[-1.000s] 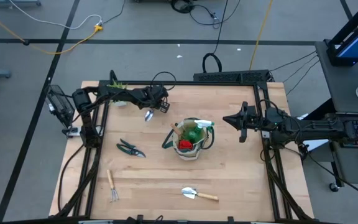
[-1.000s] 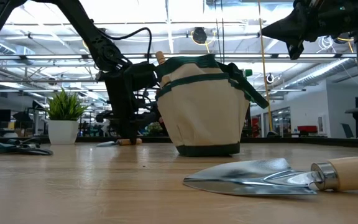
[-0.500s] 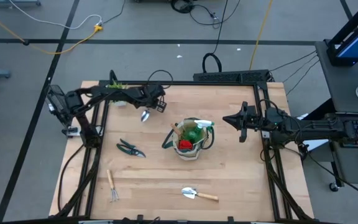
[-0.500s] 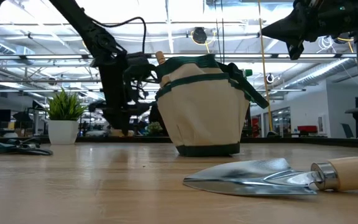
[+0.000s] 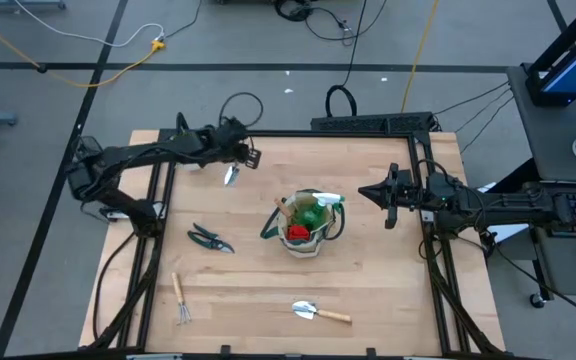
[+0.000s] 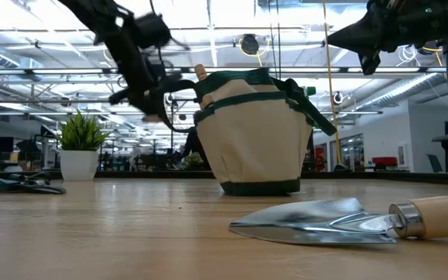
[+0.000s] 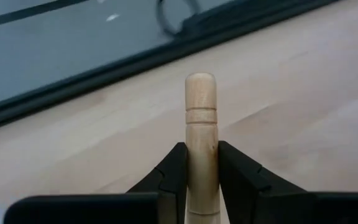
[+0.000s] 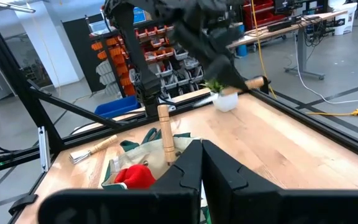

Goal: Pick & Place Garden tools in Gardening bag
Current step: Put the top light brown trowel into the light brown gardening bag

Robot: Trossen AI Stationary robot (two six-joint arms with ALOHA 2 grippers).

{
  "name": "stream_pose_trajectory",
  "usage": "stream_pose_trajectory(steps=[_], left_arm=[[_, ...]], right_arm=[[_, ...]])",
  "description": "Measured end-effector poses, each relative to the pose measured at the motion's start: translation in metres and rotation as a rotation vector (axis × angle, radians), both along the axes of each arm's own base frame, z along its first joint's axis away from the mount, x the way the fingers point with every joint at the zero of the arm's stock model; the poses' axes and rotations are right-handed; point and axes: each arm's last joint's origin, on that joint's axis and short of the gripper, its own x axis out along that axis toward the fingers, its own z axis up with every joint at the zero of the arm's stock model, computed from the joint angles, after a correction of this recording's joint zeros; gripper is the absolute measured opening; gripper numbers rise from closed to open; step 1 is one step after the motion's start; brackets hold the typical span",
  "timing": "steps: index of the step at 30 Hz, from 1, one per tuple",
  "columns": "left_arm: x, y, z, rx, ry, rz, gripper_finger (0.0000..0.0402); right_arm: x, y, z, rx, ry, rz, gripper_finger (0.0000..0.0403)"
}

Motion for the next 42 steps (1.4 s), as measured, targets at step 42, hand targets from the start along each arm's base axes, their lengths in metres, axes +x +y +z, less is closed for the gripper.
stream_pose_trajectory(steps=[42], left_arm=[[0.005, -0.123, 0.141, 0.195, -1.051, -1.017, 0.0073]], right_arm=[[0.000, 0.000, 0.000, -0.008, 0.001, 0.000, 0.0000]])
